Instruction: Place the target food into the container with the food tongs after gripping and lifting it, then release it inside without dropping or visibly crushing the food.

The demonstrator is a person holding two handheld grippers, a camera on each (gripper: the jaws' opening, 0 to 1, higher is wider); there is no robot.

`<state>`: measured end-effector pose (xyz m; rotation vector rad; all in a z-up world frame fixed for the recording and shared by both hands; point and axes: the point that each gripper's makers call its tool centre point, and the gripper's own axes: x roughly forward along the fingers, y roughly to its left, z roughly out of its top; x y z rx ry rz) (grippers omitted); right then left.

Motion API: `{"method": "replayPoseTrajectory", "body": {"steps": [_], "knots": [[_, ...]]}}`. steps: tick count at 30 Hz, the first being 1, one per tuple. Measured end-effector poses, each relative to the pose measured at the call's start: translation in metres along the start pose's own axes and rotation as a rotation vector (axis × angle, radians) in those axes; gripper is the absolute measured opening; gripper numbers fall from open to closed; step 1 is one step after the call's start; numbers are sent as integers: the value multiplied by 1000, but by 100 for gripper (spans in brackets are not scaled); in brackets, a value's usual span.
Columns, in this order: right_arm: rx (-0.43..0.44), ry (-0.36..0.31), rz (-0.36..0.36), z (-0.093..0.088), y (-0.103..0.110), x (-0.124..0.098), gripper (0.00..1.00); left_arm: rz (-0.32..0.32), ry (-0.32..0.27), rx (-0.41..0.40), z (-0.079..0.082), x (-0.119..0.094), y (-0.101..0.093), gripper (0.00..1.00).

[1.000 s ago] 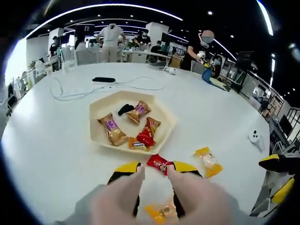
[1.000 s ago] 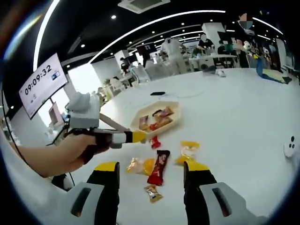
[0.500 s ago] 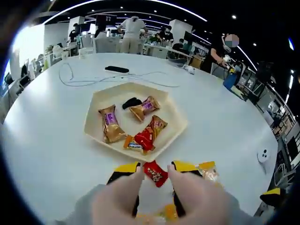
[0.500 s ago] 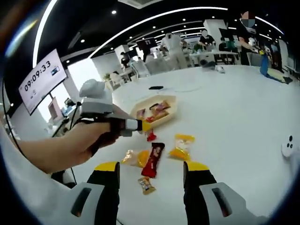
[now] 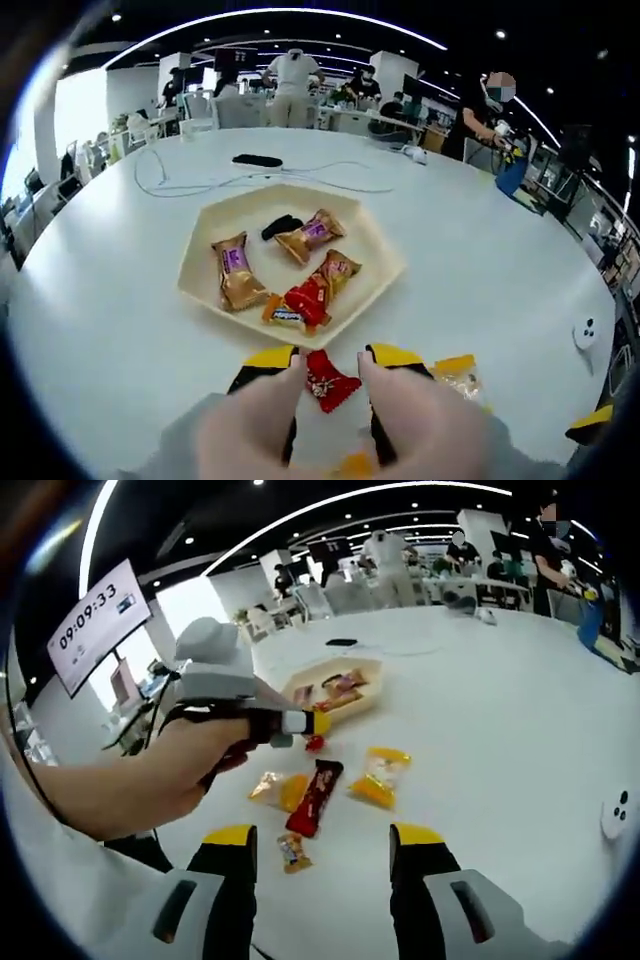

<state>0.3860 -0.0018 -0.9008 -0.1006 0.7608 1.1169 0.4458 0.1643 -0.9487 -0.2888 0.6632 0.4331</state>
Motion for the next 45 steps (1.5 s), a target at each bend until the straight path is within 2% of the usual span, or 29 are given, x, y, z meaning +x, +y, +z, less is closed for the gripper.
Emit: {"method": "replayPoseTrajectory", "body": {"steps": [2,6,10,16,19,20,21,22,24,25,27,28,29,34,37,39,45], "knots": [[-7,9,25,0,4,6,53,9,-3,-6,0,0,1,25],[-24,17,61,3,12,15,53,33,-13,45,1,-5,4,25],[-26,17,88,6,19,22,53,30,-8,16,-4,-7,10,25],[-37,28,140,5,39,33,53,50,-11,29,-6,-13,30,25],[-42,32,152,5,44,35,53,41,-40,62,-3,-17,36,25],[-41,28,158,7,47,36,53,46,-88,64,7,-24,41,25],[-24,23,164,8,48,37,53,49,-113,76,12,-26,42,25],[15,9,171,11,51,37,53,53,-110,70,13,-29,44,25],[29,5,171,12,51,39,53,53,-86,14,10,-30,47,25],[28,6,170,12,51,40,53,43,-57,-75,3,-29,47,26],[24,9,168,12,53,42,53,40,-45,-179,-2,-28,49,26],[20,5,170,13,54,42,53,23,-29,-276,-5,-27,47,26],[20,2,171,14,55,42,53,16,-28,-281,-5,-26,46,26],[7,4,167,14,49,34,52,50,2,-211,-11,-16,40,26],[26,13,155,12,39,31,51,61,11,-213,-16,-13,44,25],[31,19,155,11,37,31,51,57,-3,-213,-13,-14,43,25],[24,18,159,12,38,30,51,38,-10,-123,-9,-12,46,25]]}}
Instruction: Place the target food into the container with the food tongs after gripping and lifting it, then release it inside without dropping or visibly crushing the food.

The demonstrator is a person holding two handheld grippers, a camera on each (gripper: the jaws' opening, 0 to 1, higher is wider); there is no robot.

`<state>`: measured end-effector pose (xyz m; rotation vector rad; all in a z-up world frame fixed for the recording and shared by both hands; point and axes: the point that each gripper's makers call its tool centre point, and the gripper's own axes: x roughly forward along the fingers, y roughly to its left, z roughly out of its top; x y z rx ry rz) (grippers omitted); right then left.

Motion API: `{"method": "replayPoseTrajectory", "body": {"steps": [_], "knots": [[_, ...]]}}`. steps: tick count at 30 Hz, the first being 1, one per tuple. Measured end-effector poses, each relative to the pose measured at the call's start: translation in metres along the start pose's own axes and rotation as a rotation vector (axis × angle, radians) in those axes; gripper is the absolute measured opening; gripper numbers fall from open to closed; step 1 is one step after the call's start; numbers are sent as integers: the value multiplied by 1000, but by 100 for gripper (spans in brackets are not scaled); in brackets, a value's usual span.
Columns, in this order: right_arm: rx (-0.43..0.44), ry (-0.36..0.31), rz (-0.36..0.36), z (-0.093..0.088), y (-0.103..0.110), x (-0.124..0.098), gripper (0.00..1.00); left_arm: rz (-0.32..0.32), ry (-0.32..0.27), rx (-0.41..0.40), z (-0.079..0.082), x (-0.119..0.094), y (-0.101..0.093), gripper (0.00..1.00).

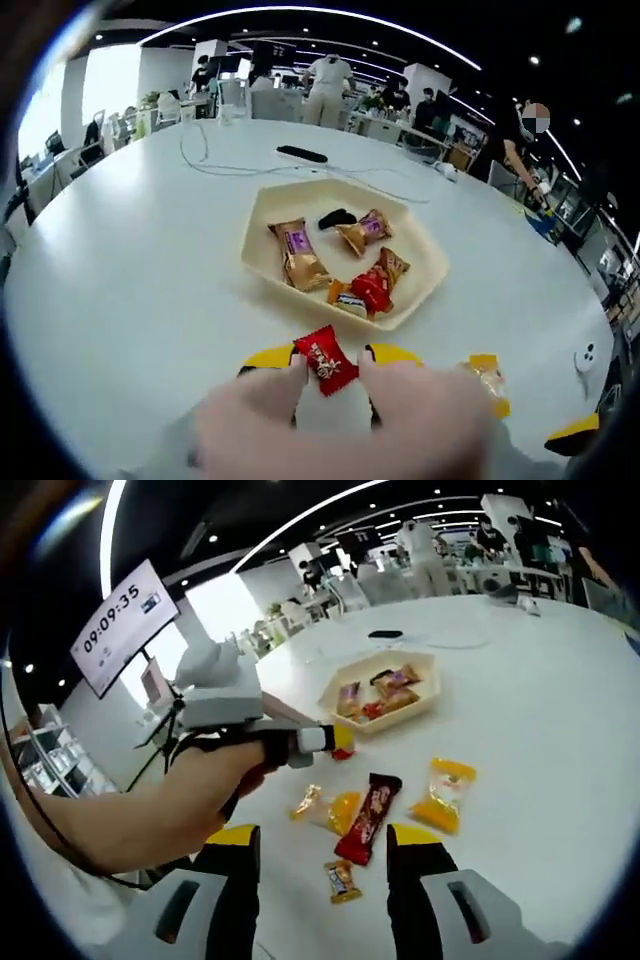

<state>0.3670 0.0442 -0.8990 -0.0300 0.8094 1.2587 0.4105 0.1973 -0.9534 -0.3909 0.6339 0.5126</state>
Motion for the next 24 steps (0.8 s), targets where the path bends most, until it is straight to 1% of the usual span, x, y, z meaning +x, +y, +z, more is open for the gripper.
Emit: {"method": "replayPoseTrajectory", "body": {"steps": [2,4,5,6,8,9,10,12,13,15,16,17,18,19,20,21,22,23,24], "knots": [[0,1,-1,-1,0,0,51,1,7,26,0,-1,3,26],[1,0,-1,-1,0,0,51,7,10,34,0,-1,5,26],[14,-10,-6,-1,-1,-1,51,20,-1,40,4,-6,19,26],[18,-12,-8,-2,-1,-1,51,18,1,26,4,-7,22,26],[29,-21,-16,-2,-3,-1,50,25,4,28,5,-9,31,26],[33,-25,-19,-1,-4,-1,50,15,-13,23,8,-9,31,26],[41,-31,-22,-1,-4,-1,50,-9,-28,20,13,-10,28,26],[51,-37,-28,-1,-5,-1,50,-86,-42,33,18,-9,14,26],[54,-41,-31,0,-5,-1,50,-113,-27,53,17,-7,8,27],[60,-49,-37,1,-5,-1,50,-131,-33,167,20,-2,1,27],[62,-53,-40,1,-5,-2,50,-118,-35,244,23,1,3,27],[62,-57,-43,2,-5,-2,50,-102,-53,301,27,3,5,27],[63,-62,-51,3,-5,-3,50,-104,-63,341,29,5,5,27],[60,-61,-63,2,-6,-3,50,-120,-55,370,29,8,4,27],[55,-60,-76,2,-9,-4,50,-132,-47,375,29,9,3,27],[61,-61,-82,1,-10,-5,50,-171,-51,380,29,11,0,26],[64,-61,-85,1,-11,-5,49,-197,-53,349,29,13,-3,27],[82,-62,-100,0,-15,-7,49,-182,-18,354,24,17,4,26],[87,-64,-105,0,-17,-7,49,-182,-2,368,20,20,7,26]]}}
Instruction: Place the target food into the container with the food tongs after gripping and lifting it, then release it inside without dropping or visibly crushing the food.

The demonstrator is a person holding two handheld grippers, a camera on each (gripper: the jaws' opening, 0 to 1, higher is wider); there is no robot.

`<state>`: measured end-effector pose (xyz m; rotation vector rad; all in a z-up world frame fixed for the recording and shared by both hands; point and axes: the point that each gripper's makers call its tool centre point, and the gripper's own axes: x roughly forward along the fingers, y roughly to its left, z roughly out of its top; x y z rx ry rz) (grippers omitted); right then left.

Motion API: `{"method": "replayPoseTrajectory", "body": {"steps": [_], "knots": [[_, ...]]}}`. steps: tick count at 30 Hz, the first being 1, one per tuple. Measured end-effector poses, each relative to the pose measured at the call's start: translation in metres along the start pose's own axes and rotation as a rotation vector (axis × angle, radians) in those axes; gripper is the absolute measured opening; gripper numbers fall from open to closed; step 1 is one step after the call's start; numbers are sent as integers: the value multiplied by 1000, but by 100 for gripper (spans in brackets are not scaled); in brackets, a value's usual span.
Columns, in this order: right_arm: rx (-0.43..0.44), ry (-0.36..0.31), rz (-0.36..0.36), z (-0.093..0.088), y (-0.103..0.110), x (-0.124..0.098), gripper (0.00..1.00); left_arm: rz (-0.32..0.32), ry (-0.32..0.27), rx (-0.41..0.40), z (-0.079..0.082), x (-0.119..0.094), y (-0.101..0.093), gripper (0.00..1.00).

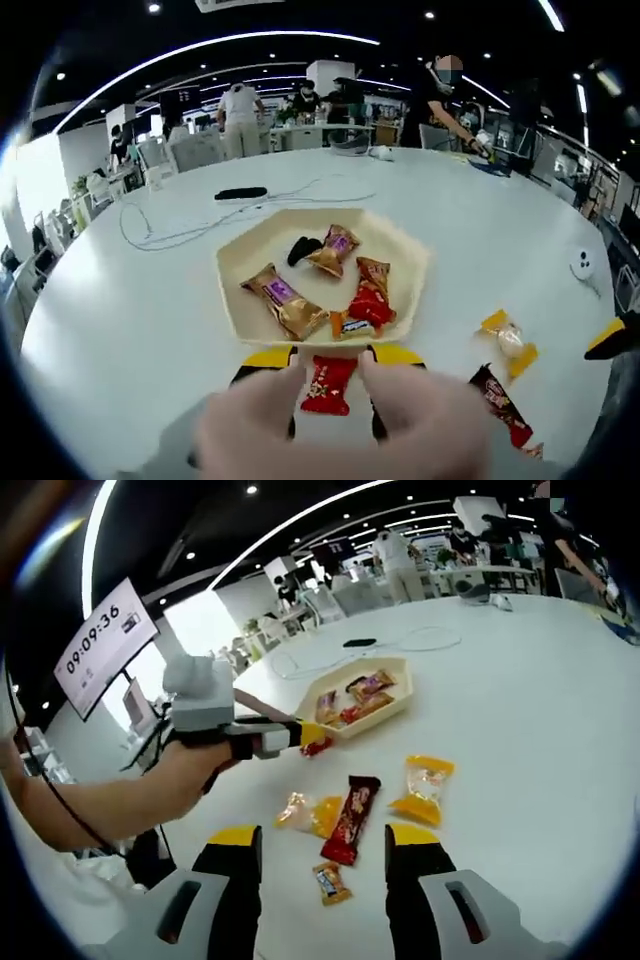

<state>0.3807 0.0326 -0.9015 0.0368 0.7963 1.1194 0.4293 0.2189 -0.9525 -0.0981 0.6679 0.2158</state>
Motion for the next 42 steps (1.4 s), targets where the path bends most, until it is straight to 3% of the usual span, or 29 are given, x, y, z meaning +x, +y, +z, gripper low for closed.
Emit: {"method": "replayPoseTrajectory", "body": {"steps": [1,3,5,9,13,16,17,19,21,24,28,37,42], "knots": [[3,-4,-5,1,-1,0,49,1,21,12,-5,1,2,26],[7,-13,-17,5,-3,-1,49,-13,-8,17,-3,1,4,26],[11,-23,-24,8,-4,-1,48,-30,-7,-4,-3,0,3,27],[21,-31,-35,13,-6,3,48,-46,-10,28,-4,-1,1,26],[16,-23,-23,12,3,11,47,-56,-2,4,-5,-2,1,23],[-5,-13,-10,10,9,14,47,-138,-5,111,-6,-4,-9,18],[-20,-11,-10,11,10,16,46,-116,-1,86,-6,-4,-4,18],[-20,-15,-12,13,8,15,46,-128,4,96,-7,-5,-3,16],[-12,-40,-24,21,5,14,46,-161,20,34,-8,-7,-4,16],[2,-58,-34,23,4,12,46,-181,38,28,-9,-9,-3,15],[9,-62,-39,19,6,11,46,-195,31,64,-10,-17,-7,14],[36,-82,-30,18,13,11,45,-222,11,20,-13,-37,-10,14],[49,-101,-32,19,13,9,45,-232,-12,-12,-5,-41,-10,15]]}}
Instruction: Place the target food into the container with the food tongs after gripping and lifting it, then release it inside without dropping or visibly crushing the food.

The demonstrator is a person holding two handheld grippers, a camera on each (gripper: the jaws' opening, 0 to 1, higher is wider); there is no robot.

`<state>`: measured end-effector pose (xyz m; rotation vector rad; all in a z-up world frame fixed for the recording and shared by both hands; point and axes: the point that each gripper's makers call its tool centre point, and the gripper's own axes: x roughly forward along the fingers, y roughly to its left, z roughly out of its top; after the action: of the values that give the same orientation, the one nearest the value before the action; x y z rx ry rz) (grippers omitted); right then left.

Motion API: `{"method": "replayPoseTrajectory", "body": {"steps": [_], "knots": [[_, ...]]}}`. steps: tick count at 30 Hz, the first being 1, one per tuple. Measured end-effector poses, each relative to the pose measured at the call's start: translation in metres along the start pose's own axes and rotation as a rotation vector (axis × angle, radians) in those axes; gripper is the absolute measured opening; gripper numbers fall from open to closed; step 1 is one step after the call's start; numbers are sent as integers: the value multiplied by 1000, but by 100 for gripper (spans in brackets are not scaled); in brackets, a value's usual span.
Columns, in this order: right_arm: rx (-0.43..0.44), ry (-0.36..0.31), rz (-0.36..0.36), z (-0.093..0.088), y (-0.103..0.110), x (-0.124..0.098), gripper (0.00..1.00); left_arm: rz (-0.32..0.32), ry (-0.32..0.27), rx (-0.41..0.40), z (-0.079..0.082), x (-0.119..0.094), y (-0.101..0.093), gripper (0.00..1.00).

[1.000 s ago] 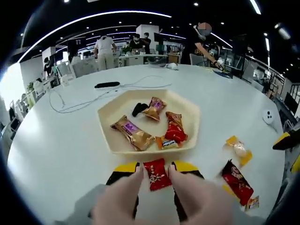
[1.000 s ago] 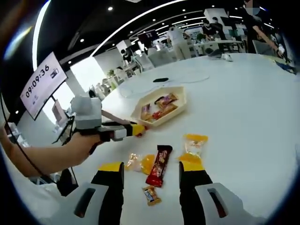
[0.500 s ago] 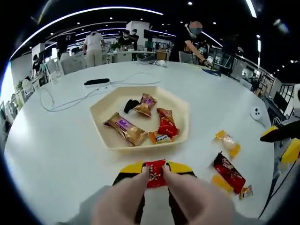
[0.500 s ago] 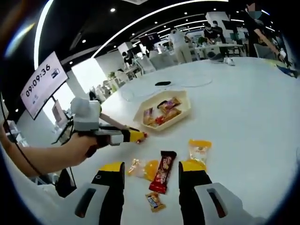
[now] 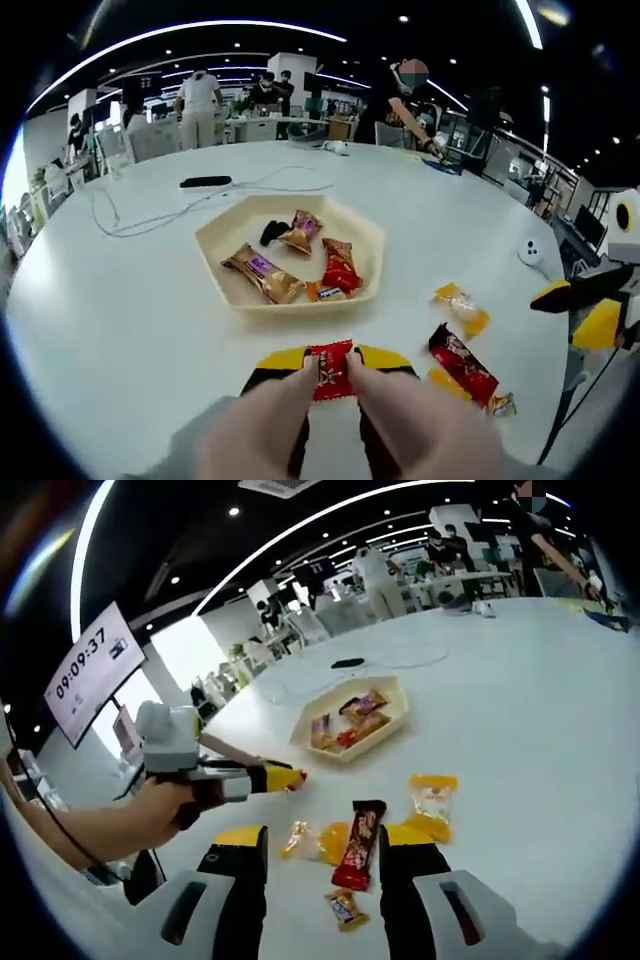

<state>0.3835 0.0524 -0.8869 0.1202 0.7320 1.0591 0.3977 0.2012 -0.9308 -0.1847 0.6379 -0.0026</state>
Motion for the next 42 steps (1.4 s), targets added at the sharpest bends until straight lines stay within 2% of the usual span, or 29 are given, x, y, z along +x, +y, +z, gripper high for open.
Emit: {"method": "replayPoseTrajectory", "body": {"steps": [1,2,3,4,5,10,12,13,14,15,18,21,27,30,36,42], "knots": [[-1,1,0,0,0,0,45,-3,-2,-38,2,0,-2,15],[-23,11,-1,-2,2,0,45,-44,1,-100,3,1,-9,15],[-47,11,-4,-2,2,0,45,-81,-10,-125,6,1,-14,16],[-52,9,-4,-2,4,-1,45,-81,-10,-151,7,1,-14,16],[-43,8,-1,-2,5,0,45,-64,-16,-131,9,0,-11,16],[-26,-21,5,6,9,3,47,-73,-27,-109,18,2,-13,16],[-52,-21,21,7,18,8,48,-62,-38,-62,21,-3,-9,16],[-60,-21,23,7,19,9,48,-61,-40,-68,21,-5,-7,16],[-74,-16,28,5,25,11,48,-61,-67,-125,23,-7,-4,16],[-79,-12,39,3,31,12,49,-71,-65,-153,20,-8,-2,16],[-112,-19,55,4,40,14,53,-57,-47,-107,15,-9,3,16],[-127,-45,48,12,41,13,53,-71,-68,-110,23,-10,0,16],[-127,-74,30,16,38,14,54,-83,-123,-57,40,-12,-9,16],[-97,-84,18,16,35,12,55,-71,-131,-58,41,-12,-7,16],[-108,-86,-13,22,20,14,54,-67,-150,-41,43,-12,-13,16],[-118,-76,-3,21,24,20,55,-71,-156,-60,42,-11,-14,16]]}}
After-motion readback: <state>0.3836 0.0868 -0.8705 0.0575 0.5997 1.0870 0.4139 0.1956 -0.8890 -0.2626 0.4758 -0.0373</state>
